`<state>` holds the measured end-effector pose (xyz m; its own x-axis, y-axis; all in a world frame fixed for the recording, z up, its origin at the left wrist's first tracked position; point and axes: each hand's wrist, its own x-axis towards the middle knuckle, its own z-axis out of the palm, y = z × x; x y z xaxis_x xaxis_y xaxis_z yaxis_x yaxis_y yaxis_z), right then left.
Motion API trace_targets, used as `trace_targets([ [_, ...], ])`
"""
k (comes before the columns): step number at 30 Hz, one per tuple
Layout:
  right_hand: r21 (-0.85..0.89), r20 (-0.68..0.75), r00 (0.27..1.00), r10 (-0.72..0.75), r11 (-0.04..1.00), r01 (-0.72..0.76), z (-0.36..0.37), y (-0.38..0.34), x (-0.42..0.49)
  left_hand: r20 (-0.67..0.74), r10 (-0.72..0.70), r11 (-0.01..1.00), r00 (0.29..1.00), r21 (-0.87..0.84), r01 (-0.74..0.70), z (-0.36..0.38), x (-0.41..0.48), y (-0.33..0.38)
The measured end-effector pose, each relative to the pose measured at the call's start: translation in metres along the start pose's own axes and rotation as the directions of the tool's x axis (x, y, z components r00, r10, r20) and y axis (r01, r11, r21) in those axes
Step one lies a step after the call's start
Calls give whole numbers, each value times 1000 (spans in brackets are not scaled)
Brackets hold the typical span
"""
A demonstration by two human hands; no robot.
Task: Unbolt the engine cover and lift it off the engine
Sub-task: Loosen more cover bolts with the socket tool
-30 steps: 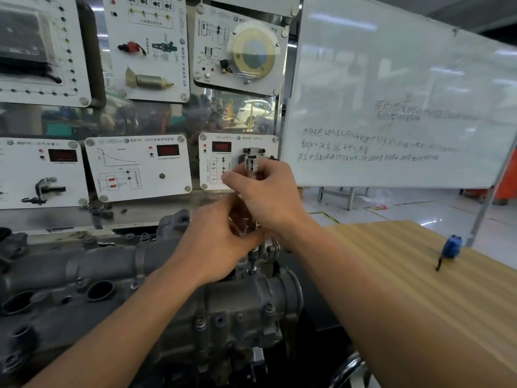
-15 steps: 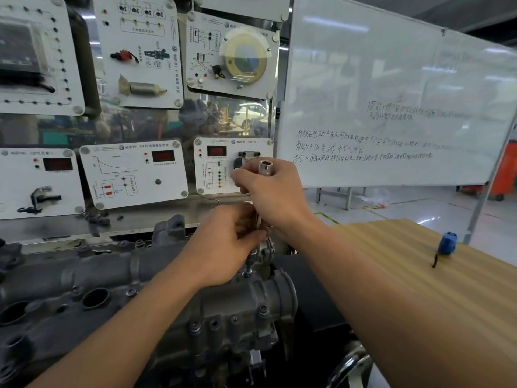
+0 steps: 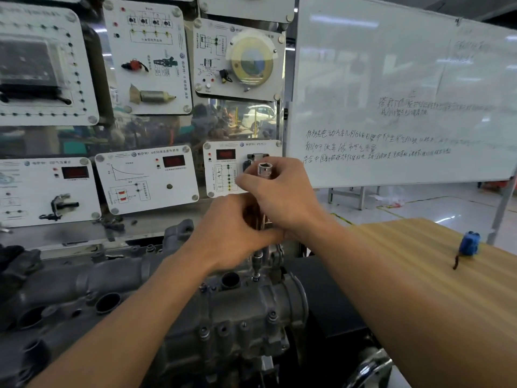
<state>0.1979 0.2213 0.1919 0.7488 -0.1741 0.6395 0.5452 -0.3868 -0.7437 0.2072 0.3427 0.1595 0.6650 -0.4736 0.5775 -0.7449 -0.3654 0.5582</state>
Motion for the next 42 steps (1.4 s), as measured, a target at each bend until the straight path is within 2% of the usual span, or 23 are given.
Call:
trace_targets([
  [3,9,-43,999,20,1000,-19,-6,3,3,290,13,978,957,-202,48,-7,-2,0],
  [4,12,-46,999,27,1000,-26,-7,5,3,287,6,977,958,-205,55,-7,-3,-1],
  [8,4,-14,1000,20,1000,-20,-3,10,0,-77,-23,992,997,121,32,0,-2,5],
  [9,14,-9,1000,22,1000,-22,-2,10,-1,-87,-31,990,996,134,42,2,-2,5],
  [12,22,-16,1000,26,999,-25,-7,9,0,188,-53,995,981,-74,68,-2,-5,3],
  [13,21,-22,999,33,999,-33,-8,8,0,250,-29,989,968,-133,64,-3,-7,2],
  [14,22,-23,999,38,999,-37,-9,8,0,231,-11,989,973,-142,45,-4,-7,2],
  [16,16,-18,999,34,999,-33,-7,6,-1,43,-8,1000,999,6,8,-2,-5,2],
  [18,7,-4,1000,28,1000,-28,-4,3,-4,-128,-14,985,992,171,36,1,-3,4],
  [19,6,4,1000,22,1000,-22,-5,2,-6,-114,-28,985,993,163,46,2,-3,5],
  [22,3,1,1000,26,1000,-26,-9,1,-6,189,-61,995,980,-71,76,-1,-5,2],
  [23,5,-7,999,32,999,-32,-10,1,-6,248,-43,991,968,-111,73,-2,-6,1],
  [25,5,-14,1000,27,1000,-27,-9,2,-6,152,-28,1000,988,8,27,-2,-6,4],
  [28,8,-23,1000,10,1000,-10,-2,2,-6,-180,-6,932,984,355,71,1,-4,8],
  [29,1,-23,1000,-3,1000,3,-1,2,-6,-206,1,927,979,366,76,1,-4,7],
  [31,-28,-16,1000,-12,1000,12,-3,3,-5,-16,-57,967,998,249,60,-3,-5,3],
  [33,-29,-5,1000,4,1000,-4,-5,3,-4,222,-74,996,972,58,62,-6,-6,1],
  [34,-15,-3,1000,8,1000,-8,-5,3,-4,237,-46,999,970,17,43,-6,-6,0],
  [35,6,-6,1000,6,1000,-6,-3,3,-4,180,-25,999,983,39,18,-5,-7,0],
  [37,48,-15,1000,-9,999,9,3,1,-6,-49,6,968,999,252,7,-3,-7,2],
  [39,88,-7,1000,-24,996,24,9,-2,-9,-147,-14,960,989,276,54,-6,-8,2],
  [40,113,-12,999,-38,993,39,11,-4,-10,-109,-40,974,993,220,63,-10,-10,2],
  [42,184,-44,997,-59,981,66,11,-11,-12,76,-75,993,994,93,68,-20,-14,0],
])
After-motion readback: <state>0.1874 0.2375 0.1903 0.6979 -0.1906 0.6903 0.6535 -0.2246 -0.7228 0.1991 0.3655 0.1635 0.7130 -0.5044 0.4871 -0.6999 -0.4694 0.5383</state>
